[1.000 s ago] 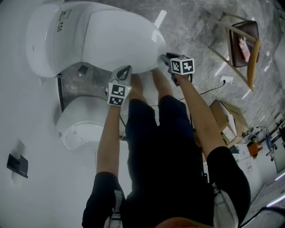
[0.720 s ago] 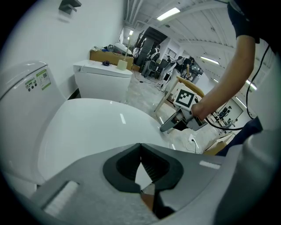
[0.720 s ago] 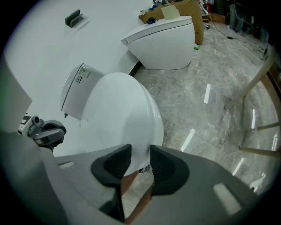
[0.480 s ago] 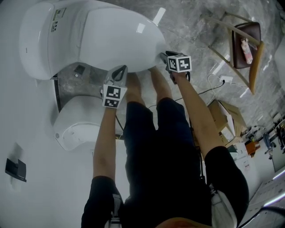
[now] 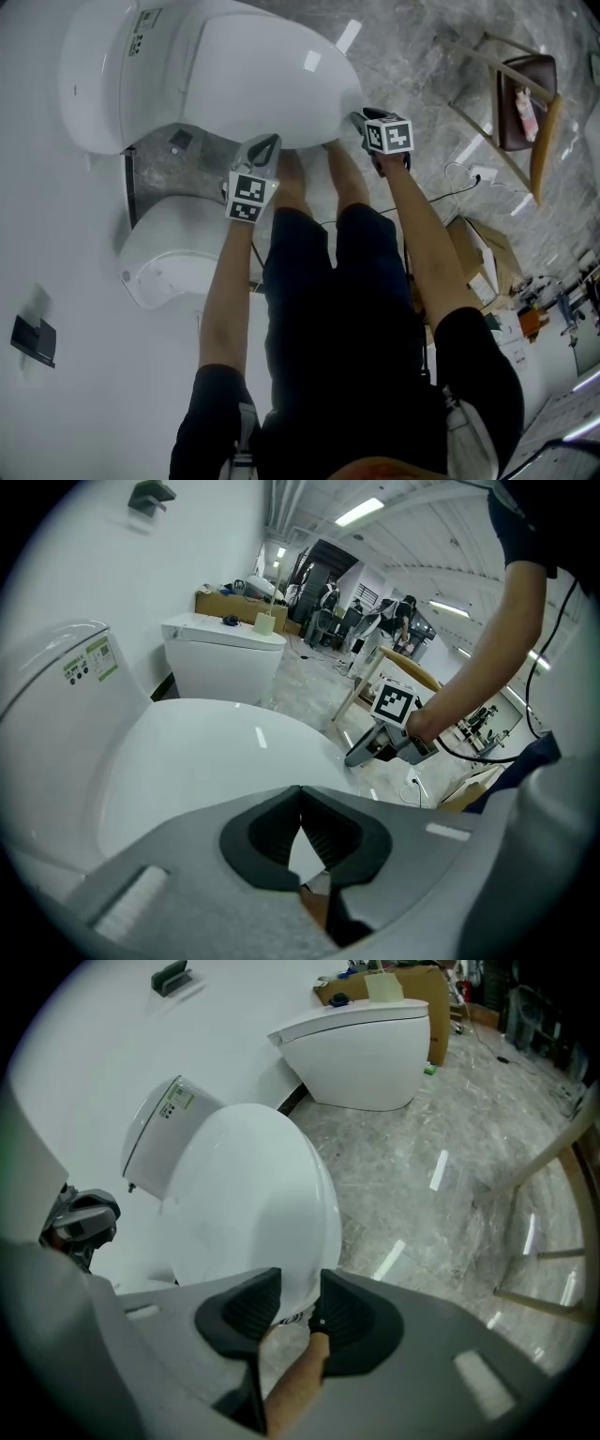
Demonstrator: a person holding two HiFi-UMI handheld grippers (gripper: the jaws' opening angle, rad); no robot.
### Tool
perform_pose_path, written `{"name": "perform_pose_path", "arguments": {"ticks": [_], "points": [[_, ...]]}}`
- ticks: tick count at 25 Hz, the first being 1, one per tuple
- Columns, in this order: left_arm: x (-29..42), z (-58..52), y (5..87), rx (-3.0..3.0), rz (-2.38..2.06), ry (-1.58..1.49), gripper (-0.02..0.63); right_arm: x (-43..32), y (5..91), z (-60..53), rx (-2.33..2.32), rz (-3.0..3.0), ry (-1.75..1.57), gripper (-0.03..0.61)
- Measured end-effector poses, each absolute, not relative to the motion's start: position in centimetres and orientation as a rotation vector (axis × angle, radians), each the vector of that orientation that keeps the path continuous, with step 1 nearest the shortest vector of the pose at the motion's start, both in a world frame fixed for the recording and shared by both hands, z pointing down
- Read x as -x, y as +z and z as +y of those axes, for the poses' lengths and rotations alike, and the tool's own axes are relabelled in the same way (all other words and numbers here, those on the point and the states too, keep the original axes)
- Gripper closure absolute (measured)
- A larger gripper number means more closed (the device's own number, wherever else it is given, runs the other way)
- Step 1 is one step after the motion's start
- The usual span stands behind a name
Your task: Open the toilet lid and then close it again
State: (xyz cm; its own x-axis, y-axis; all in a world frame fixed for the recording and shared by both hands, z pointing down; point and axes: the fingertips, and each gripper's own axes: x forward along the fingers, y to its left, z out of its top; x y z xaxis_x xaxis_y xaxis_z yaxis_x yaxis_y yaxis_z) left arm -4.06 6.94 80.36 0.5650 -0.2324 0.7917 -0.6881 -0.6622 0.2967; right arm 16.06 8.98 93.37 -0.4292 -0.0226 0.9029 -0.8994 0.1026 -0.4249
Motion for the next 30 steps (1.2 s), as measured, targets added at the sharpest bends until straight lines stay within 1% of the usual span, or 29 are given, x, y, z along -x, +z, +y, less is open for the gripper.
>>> {"name": "perform_pose_path", "arguments": {"ticks": [2, 6, 7, 8, 9, 16, 22, 25, 30], "points": [[4.3, 6.8, 79.3, -2.202, -0.745, 0.99, 0.603, -16.2, 92.6, 9.0, -0.942, -1.582, 1.407, 0.48], [4.7, 6.2, 76.3, -2.186, -0.803, 0.959, 0.603, -16.2, 90.0, 8.6, -0.935, -1.607, 1.391, 0.482], [4.8, 6.1, 75.4, -2.184, -0.818, 0.954, 0.603, -16.0, 89.1, 8.4, -0.916, -1.635, 1.374, 0.491], [4.9, 6.1, 74.4, -2.185, -0.829, 0.95, 0.603, -15.6, 88.0, 8.2, -0.888, -1.674, 1.357, 0.545], [4.9, 6.2, 73.3, -2.191, -0.836, 0.948, 0.603, -15.0, 86.9, 8.0, -0.852, -1.72, 1.343, 0.575], [5.7, 5.8, 64.3, -2.229, -0.929, 0.846, 0.603, -10.2, 76.1, 7.0, -0.602, -1.996, 1.198, 0.575], [5.5, 6.5, 57.5, -2.275, -0.969, 0.776, 0.603, -6.9, 65.0, 6.7, -0.498, -2.166, 1.054, 0.575], [7.1, 6.4, 54.3, -2.271, -1.023, 0.704, 0.603, -5.1, 60.9, 7.2, -0.466, -2.209, 1.003, 0.575], [10.4, 4.9, 49.1, -2.215, -1.212, 0.498, 0.603, -2.7, 54.3, 6.1, -0.454, -2.326, 0.866, 0.575]]}}
